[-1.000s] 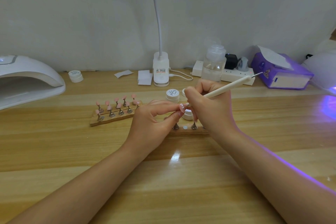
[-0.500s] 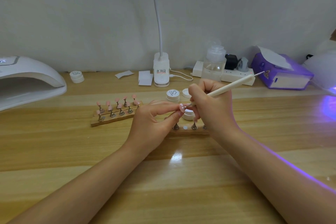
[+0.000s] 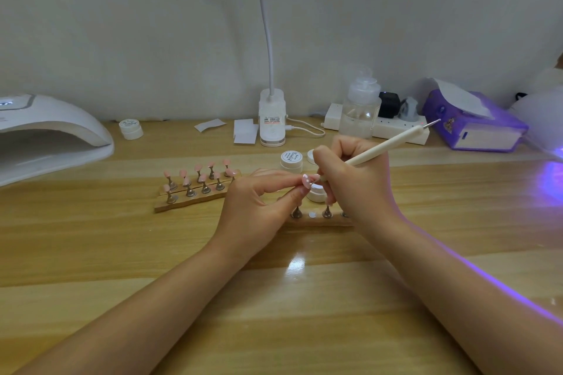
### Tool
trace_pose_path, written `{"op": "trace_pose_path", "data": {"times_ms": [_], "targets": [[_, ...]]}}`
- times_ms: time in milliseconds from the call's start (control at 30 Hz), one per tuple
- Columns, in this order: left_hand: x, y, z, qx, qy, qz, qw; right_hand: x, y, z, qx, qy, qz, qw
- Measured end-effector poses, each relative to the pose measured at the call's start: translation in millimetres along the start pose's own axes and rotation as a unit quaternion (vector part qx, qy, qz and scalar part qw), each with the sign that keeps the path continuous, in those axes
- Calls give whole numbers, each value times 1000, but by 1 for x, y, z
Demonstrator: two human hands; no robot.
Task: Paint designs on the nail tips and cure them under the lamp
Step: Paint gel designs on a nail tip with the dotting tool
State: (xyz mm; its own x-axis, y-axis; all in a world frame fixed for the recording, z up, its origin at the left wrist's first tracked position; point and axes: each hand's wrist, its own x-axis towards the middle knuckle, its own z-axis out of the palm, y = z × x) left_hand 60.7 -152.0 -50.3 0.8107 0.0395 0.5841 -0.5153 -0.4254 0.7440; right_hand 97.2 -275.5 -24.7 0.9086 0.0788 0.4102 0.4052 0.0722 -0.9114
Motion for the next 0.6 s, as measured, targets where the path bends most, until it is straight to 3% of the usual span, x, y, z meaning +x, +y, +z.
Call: {"op": "trace_pose_path", "data": {"times_ms": [600], "targets": [[0, -1, 0, -4, 1, -1, 1000, 0, 4, 0, -21, -18, -33, 999]]}}
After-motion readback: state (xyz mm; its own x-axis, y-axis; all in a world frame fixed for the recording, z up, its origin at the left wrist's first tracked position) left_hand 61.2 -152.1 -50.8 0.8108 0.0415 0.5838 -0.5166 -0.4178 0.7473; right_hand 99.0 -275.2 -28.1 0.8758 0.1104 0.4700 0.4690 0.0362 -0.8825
